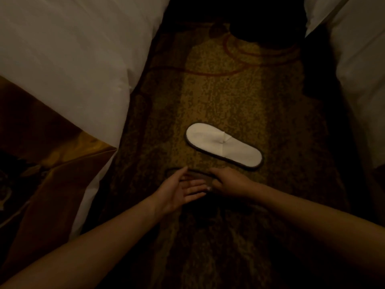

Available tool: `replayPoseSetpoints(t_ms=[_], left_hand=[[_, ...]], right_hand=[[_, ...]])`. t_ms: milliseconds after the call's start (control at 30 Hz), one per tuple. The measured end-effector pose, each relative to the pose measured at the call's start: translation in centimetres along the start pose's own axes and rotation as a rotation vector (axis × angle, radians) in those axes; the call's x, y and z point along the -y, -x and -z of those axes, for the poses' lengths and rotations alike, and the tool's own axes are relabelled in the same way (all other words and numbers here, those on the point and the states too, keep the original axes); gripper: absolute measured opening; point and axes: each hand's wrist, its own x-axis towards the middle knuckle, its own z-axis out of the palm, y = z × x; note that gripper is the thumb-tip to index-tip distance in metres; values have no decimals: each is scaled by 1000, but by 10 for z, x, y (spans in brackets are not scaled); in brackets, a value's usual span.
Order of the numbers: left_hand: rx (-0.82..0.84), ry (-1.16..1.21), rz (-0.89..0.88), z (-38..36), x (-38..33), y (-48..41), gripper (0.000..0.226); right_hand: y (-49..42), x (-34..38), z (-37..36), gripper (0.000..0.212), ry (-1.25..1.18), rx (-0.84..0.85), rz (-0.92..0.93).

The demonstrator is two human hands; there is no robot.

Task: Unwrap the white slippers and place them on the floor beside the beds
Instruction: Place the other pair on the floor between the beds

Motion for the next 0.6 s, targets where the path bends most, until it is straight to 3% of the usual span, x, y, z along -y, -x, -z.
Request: replayPoseSetpoints(t_ms=[100,167,233,300,367,500,600], left_hand=[[-158,-295,-175,3,-14,-2,22],[-323,-624,-343,9,-21,-9,8],[-471,-995,-505,19,-27,-19,22],[-448,-1323,-557,24,-31,-29,47],[-358,-1591,-508,22,-33,-37,64],[-194,-1858,-365,11,-31,-54,77],[-127,-1984,-250,5,-19,-59,79]], right_hand=[[-9,-12,5,18,-50,-3,-20],[-14,-22,5,24,-47,45,-62],[-17,-33,-1,32,113,-4,-120],[-19,-38,-11,46,309,-118,-162],[-19,-36,-23,61,334,-173,-169],[-10,-34,-48,99,330,-54,-108],[1,-37,-61,108,401,-58,-105]])
